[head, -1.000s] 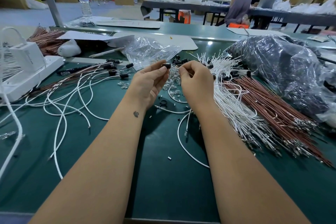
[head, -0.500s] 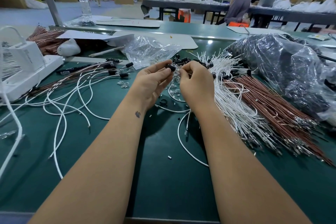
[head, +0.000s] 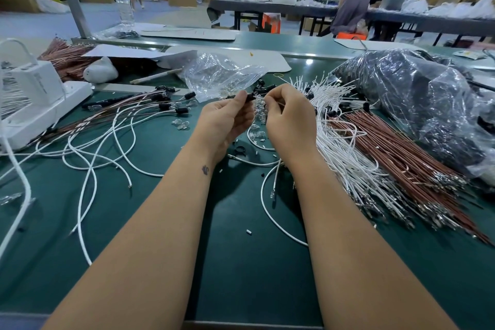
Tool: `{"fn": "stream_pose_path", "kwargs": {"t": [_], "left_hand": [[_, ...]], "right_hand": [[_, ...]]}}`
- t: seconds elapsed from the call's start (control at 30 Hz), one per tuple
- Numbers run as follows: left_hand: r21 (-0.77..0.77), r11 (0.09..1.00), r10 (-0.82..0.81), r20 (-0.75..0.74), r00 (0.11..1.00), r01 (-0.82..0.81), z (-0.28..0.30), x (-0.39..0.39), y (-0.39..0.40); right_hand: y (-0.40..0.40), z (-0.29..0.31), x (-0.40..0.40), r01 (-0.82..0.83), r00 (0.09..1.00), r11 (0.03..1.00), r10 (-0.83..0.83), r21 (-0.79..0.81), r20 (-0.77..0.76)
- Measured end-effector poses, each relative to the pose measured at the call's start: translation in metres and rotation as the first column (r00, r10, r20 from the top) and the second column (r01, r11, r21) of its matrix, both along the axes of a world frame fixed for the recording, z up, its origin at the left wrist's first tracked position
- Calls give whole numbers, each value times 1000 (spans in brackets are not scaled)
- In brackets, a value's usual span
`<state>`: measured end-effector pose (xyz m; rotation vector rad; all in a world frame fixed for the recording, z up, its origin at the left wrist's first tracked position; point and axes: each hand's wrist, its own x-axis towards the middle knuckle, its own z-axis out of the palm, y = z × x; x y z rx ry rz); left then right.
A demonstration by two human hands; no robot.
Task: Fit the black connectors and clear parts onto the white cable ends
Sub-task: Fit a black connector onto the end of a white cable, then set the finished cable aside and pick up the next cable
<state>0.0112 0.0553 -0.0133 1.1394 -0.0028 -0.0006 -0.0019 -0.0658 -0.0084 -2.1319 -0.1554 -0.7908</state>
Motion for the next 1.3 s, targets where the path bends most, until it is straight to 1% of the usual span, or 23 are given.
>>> {"fn": "stream_pose_path", "kwargs": {"t": [0.1,0.33,0.47,0.53,0.6,0.73,0.8,0.87,0.97,1.03,1.1,1.2,1.3], "left_hand": [[6,1000,8,15,1000,-8,-1,1,1],[7,1000,-31,73,997,31,-2,0,3],[96,994,36,144,989,-50,-3,0,0],[136,989,27,163,986,-50,-4,-1,-1],[155,988,1,163,987,-27,-4,-3,-2],[138,990,-36,168,985,13,-1,-6,-3],[155,988,-42,171,984,15,-1,-6,-4],[170,985,-29,163,986,1,-1,-6,-4],[118,993,-19,130,991,4,-1,-5,-4],[55,998,-17,110,994,11,-1,-3,-2],[31,999,-19,112,994,15,-1,-2,-1],[59,998,-8,128,992,0,-2,-1,0],[88,994,58,136,989,-71,-3,1,2]], "right_hand": [[0,0,-1,-11,1000,1000,11,-2,-3],[1,-1,0,-6,996,1000,5,-9,-94],[1,-2,1,-1,991,999,7,41,-135],[0,-1,2,-1,990,998,11,70,-140],[-1,-1,2,-4,990,998,13,61,-141],[1,-4,3,-21,986,1000,20,1,-166],[1,-4,4,-30,986,1000,31,9,-164],[1,-4,3,-52,987,996,63,73,-148],[1,-2,2,-70,991,987,85,144,-103],[1,-3,1,-71,993,987,84,147,-81],[0,-4,2,-87,993,983,99,162,-68],[1,-5,3,-117,990,979,129,169,-61],[2,-8,5,-140,987,983,148,120,-63]]}}
